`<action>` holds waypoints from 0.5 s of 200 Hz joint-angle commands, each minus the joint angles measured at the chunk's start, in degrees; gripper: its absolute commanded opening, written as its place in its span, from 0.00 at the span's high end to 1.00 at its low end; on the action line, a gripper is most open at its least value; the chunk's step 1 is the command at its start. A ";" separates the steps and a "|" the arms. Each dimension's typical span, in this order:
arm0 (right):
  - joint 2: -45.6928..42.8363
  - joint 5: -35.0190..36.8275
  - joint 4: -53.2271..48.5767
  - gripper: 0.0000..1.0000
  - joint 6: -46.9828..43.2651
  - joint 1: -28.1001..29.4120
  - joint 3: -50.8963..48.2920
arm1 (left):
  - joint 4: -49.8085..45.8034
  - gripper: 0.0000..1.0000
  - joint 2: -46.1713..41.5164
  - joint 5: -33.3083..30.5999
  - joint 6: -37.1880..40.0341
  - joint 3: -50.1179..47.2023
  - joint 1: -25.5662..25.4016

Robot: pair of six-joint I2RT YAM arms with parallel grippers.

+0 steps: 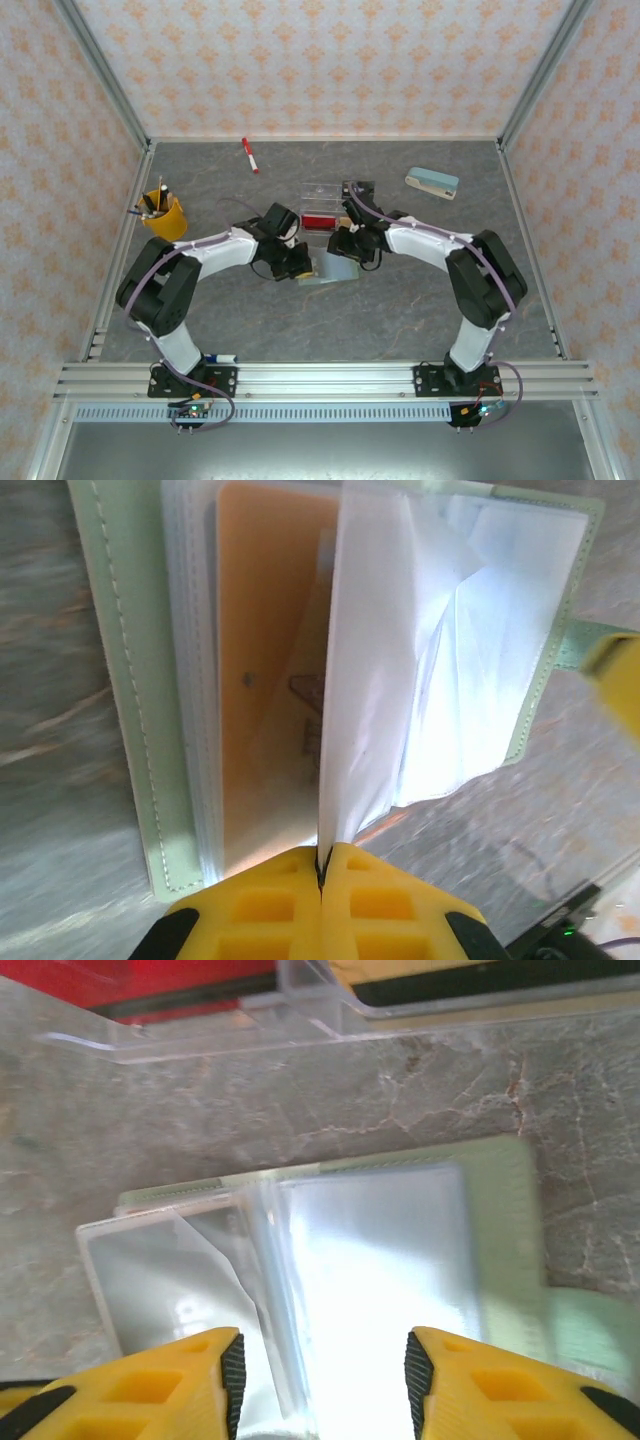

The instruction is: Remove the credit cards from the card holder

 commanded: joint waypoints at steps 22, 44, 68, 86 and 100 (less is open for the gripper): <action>-6.18 3.67 -2.19 0.48 2.00 0.37 -1.94 | -17.94 0.95 -5.20 -7.74 13.58 1.80 2.95; -8.22 4.92 -2.55 0.48 2.96 0.36 -3.17 | -16.08 0.86 -5.12 -3.89 14.09 2.03 2.93; -9.53 5.38 -4.70 0.49 3.78 0.35 -2.97 | -9.32 0.73 -3.73 2.55 11.14 0.26 2.59; -11.27 5.53 -4.63 0.49 4.31 0.35 -3.56 | -5.96 0.66 -3.30 3.73 9.04 -0.46 2.50; -12.24 6.12 -4.92 0.49 4.42 0.35 -3.67 | -3.44 0.61 -3.36 4.64 7.70 -0.66 2.50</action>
